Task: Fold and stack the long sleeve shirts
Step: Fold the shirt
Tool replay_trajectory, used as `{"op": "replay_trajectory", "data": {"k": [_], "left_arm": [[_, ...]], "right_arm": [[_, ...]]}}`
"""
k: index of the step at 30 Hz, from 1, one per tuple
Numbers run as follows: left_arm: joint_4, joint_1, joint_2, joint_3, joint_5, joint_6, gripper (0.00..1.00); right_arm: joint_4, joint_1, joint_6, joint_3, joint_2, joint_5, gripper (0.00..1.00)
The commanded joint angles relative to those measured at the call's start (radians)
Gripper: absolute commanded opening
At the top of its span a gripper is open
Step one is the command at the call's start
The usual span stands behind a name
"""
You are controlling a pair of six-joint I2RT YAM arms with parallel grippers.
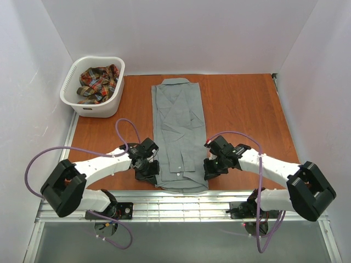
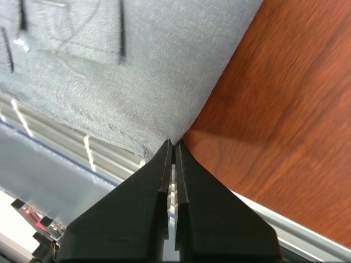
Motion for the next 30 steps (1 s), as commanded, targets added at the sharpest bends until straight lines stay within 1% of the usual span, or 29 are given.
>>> {"op": "replay_trajectory", "data": {"k": [1,5,10,13,14,17,18,19,22,23,25,28,30], "left_arm": [[-0.098,-0.002,-0.088,-0.015,-0.03,-0.01,0.0],[-0.154,-0.002,-0.111,0.034,-0.039,0.005,0.0],[-0.193,0.012,-0.073,0.221,-0.118,0.04,0.0],[-0.188,0.055,-0.008,0.316,-0.164,0.082,0.0],[-0.178,0.07,0.006,0.339,-0.171,0.091,0.0],[-0.13,0.147,0.056,0.411,-0.176,0.136,0.0],[-0.115,0.168,0.082,0.425,-0.178,0.151,0.0],[-0.101,0.212,0.095,0.455,-0.175,0.16,0.0],[-0.026,0.266,0.156,0.498,-0.17,0.195,0.0],[-0.004,0.273,0.176,0.538,-0.171,0.205,0.0],[0.019,0.282,0.24,0.574,-0.188,0.24,0.0],[0.083,0.294,0.292,0.626,-0.199,0.263,0.0],[0.126,0.299,0.342,0.661,-0.208,0.28,0.0]], "right_arm": [[-0.11,0.003,-0.035,0.024,-0.062,-0.011,0.01],[-0.123,0.0,-0.041,0.067,-0.098,-0.026,0.01],[-0.197,-0.034,-0.096,0.208,-0.063,0.013,0.01],[-0.199,-0.106,-0.142,0.297,-0.035,-0.009,0.01],[-0.199,-0.15,-0.154,0.338,-0.011,-0.017,0.01],[-0.205,-0.215,-0.205,0.416,0.049,-0.034,0.01],[-0.206,-0.227,-0.222,0.473,0.068,-0.036,0.01],[-0.208,-0.248,-0.231,0.498,0.088,-0.043,0.01],[-0.205,-0.273,-0.26,0.611,0.169,-0.046,0.01],[-0.203,-0.288,-0.266,0.639,0.21,-0.046,0.01],[-0.202,-0.299,-0.28,0.721,0.25,-0.04,0.01],[-0.202,-0.319,-0.302,0.81,0.33,-0.042,0.01],[-0.202,-0.336,-0.314,0.846,0.384,-0.042,0.01]]}}
